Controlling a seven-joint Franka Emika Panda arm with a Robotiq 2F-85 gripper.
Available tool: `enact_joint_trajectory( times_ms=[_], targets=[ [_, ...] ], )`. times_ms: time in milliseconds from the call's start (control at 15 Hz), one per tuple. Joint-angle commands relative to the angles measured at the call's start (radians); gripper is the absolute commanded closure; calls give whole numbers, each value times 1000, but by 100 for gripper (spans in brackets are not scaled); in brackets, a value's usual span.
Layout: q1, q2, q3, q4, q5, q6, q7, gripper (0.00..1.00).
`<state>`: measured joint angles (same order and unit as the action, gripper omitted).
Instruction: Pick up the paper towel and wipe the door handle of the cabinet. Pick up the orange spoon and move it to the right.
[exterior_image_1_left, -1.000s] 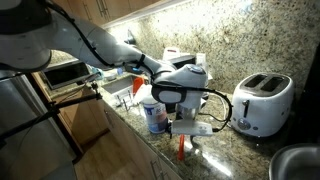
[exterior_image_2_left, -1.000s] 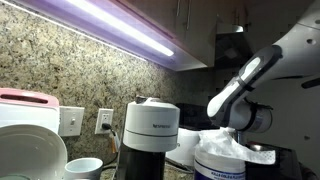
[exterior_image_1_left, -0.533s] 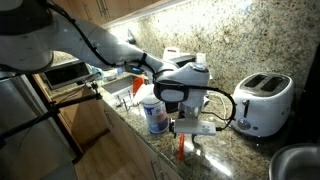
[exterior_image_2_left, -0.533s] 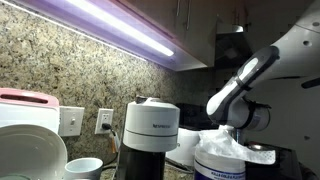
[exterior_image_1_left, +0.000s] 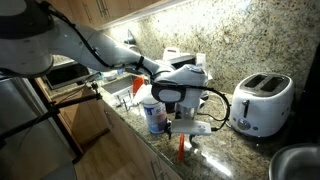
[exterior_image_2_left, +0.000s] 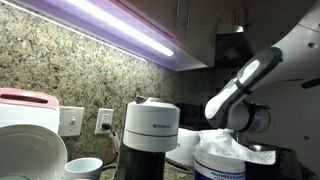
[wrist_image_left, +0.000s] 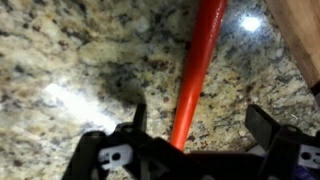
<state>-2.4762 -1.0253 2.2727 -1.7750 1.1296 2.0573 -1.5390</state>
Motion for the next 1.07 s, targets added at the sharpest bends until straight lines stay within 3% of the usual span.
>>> enact_joint_trajectory(
  times_ms=[0, 200, 333, 867, 1000],
  targets=[
    [53, -40, -42, 5, 8, -13, 30, 0],
    [74, -54, -62, 2, 12, -10, 41, 0],
    [79, -62, -67, 5, 18, -11, 48, 26],
    [94, -54, -95, -1, 14, -18, 87, 88],
    [105, -54, -97, -8, 12, -15, 100, 100]
  ],
)
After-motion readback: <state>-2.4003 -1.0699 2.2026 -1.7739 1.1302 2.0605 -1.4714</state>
